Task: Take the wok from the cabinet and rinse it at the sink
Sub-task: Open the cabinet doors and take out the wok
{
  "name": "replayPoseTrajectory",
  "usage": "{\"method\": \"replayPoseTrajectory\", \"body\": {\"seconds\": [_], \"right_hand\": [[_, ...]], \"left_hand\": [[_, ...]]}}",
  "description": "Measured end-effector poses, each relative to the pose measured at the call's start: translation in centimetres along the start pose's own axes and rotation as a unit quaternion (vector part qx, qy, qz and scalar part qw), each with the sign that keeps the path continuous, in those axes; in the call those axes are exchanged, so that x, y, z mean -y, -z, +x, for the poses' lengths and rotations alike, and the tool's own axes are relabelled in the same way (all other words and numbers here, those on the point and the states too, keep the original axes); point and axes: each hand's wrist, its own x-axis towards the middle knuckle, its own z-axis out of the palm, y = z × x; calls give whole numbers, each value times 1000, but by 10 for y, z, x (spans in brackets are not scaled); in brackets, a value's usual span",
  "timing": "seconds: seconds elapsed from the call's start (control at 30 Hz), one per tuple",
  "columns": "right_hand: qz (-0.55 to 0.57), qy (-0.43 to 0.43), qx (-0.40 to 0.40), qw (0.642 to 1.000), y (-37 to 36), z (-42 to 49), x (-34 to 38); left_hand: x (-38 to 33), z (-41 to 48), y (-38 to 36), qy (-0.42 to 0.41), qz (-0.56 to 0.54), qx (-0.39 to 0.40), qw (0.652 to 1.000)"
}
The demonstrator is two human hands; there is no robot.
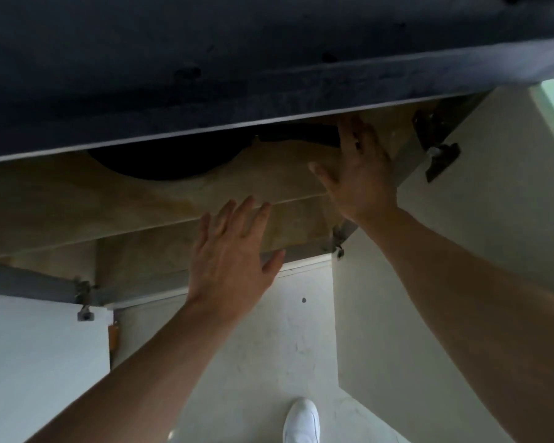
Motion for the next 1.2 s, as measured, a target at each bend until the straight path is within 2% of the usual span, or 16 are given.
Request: {"method": "replayPoseTrajectory", "body": {"seconds": [0.13, 0.33, 0.53, 0.6, 0.67, 0.73, 0.8, 0.83, 0.9, 1.07, 1.2], "right_hand": [[-14, 15, 20, 1000, -6, 12, -11], [1, 56, -54, 997, -13, -13, -7], [55, 38, -89, 994, -5, -38, 27], [77, 6, -4, 997, 3, -31, 39], [93, -36, 138, 985, 10, -18, 49], [191, -103, 265, 940, 15, -9, 59], [333, -159, 329, 869, 17, -13, 71], [392, -173, 333, 840, 16, -20, 76], [459, -164, 304, 819, 10, -38, 86], [501, -176, 219, 819, -10, -72, 114], [480, -175, 194, 837, -8, -101, 126]], "left_hand": [[-3, 8, -4, 5, -12, 0, 1000], [-8, 15, -3, 10, -26, -1, 1000], [0, 10, 4, 28, -37, -3, 999], [6, 5, 7, 31, -42, -4, 999], [15, 0, 9, 37, -47, -3, 998], [24, -6, 11, 46, -48, 1, 998], [32, -10, 11, 57, -49, 2, 997], [36, -13, 12, 61, -52, 1, 997], [40, -18, 11, 69, -73, -1, 995], [42, -28, 10, 133, -217, -12, 967], [41, -23, 17, 188, -367, 13, 911]]}}
